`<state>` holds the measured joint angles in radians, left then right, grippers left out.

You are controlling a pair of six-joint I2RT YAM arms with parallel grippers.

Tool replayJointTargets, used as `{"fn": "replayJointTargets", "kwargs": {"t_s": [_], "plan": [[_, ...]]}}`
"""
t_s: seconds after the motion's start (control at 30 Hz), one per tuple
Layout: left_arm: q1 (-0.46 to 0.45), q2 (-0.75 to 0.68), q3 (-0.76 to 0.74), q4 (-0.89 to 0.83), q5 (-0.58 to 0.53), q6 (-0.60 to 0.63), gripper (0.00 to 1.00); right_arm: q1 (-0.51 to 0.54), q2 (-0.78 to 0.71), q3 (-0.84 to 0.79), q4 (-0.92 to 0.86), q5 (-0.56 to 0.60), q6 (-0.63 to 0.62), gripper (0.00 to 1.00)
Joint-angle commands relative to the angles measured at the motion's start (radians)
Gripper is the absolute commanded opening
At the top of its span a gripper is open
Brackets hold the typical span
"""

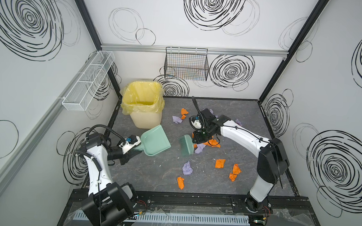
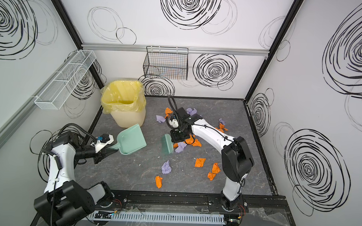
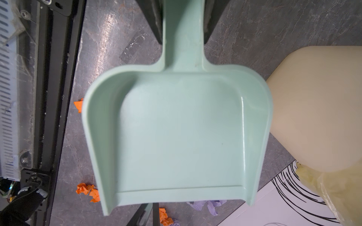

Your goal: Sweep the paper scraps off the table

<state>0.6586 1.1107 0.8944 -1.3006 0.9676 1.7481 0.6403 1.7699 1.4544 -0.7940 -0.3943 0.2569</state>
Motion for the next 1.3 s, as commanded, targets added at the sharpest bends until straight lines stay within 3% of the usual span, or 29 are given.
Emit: {"fn": "replayJointTargets", "kwargs": {"t_s": [0.0,0.23,0.37,0.6,0.83,1.07,1.27], "plan": [[0.018,0.005,-0.009,-0.018,0.026,0.032,0.0,-0.022,-0.02,0.046,-0.117,0.134,-0.066,0.0],[0.024,0.01,-0.009,-0.013,0.025,0.032,0.0,-0.022,-0.143,0.052,-0.105,-0.224,-0.118,0.0],[0.023,0.019,-0.006,-0.016,0.034,0.033,0.0,-0.006,-0.234,-0.039,-0.058,-0.416,-0.112,0.0],[0.023,0.024,-0.009,-0.026,0.042,0.045,0.0,0.104,-0.317,-0.211,-0.019,-0.541,-0.091,0.0],[0.022,0.016,-0.019,-0.029,0.043,0.051,0.0,0.236,-0.258,-0.274,0.003,-0.514,-0.05,0.0],[0.027,0.008,-0.032,-0.032,0.031,0.063,0.0,0.226,-0.149,-0.228,-0.08,-0.325,-0.066,0.0],[0.041,0.013,-0.04,-0.027,0.023,0.075,0.0,0.159,-0.125,-0.164,-0.131,-0.168,-0.066,0.0]]}}
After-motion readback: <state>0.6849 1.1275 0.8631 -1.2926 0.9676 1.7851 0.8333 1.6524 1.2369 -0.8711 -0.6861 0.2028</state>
